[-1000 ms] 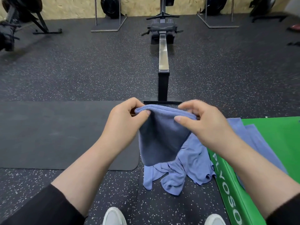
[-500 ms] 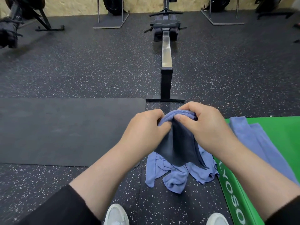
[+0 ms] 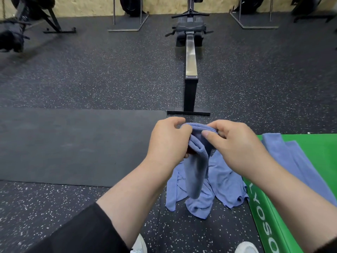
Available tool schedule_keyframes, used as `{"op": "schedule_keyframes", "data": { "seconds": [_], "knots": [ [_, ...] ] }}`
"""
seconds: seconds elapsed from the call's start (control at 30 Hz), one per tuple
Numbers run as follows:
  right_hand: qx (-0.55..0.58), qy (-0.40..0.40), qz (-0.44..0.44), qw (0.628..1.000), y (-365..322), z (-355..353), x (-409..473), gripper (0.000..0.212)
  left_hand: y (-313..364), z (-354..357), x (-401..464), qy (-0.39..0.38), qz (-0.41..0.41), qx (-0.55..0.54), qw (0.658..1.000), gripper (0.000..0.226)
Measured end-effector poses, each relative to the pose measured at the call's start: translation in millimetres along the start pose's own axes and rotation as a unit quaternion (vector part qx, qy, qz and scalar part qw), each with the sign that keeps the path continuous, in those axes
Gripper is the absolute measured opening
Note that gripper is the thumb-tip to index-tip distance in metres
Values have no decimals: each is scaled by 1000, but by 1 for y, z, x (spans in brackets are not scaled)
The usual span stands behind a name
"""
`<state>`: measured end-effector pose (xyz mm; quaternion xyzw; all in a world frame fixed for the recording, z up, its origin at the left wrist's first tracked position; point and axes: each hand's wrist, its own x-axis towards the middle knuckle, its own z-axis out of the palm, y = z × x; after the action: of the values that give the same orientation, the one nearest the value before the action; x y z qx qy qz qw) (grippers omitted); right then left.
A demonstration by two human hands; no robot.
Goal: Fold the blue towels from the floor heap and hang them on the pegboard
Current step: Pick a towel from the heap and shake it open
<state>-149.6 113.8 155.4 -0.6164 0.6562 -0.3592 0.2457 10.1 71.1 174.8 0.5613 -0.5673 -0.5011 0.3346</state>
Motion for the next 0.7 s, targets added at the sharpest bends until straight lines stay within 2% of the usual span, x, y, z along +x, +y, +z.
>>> {"op": "schedule_keyframes", "data": {
  "seconds": [0.23,0.33,0.4,0.43,0.5,0.6,0.7],
  "knots": [
    [-53,-49,-34,997,-11,1,-8,19,1,-5,0,38,6,-6,999,43],
    [-12,-94,-43,995,-15,0,-10,20,3,-6,0,46,9,-23,999,51],
    [21,-113,-36,993,-13,2,-10,37,5,-6,-1,26,6,-41,999,46],
    [23,-97,-31,995,-10,3,-9,40,6,-5,-2,6,2,-58,998,41],
    [9,-46,-28,999,-3,3,-4,30,8,-3,-4,-28,0,-82,996,44],
    [42,-11,-20,999,-2,-1,0,18,5,-2,-1,-26,35,-25,999,47],
    [109,2,-1,994,-5,-5,0,14,1,-8,4,-50,57,19,997,34]
  ]
}}
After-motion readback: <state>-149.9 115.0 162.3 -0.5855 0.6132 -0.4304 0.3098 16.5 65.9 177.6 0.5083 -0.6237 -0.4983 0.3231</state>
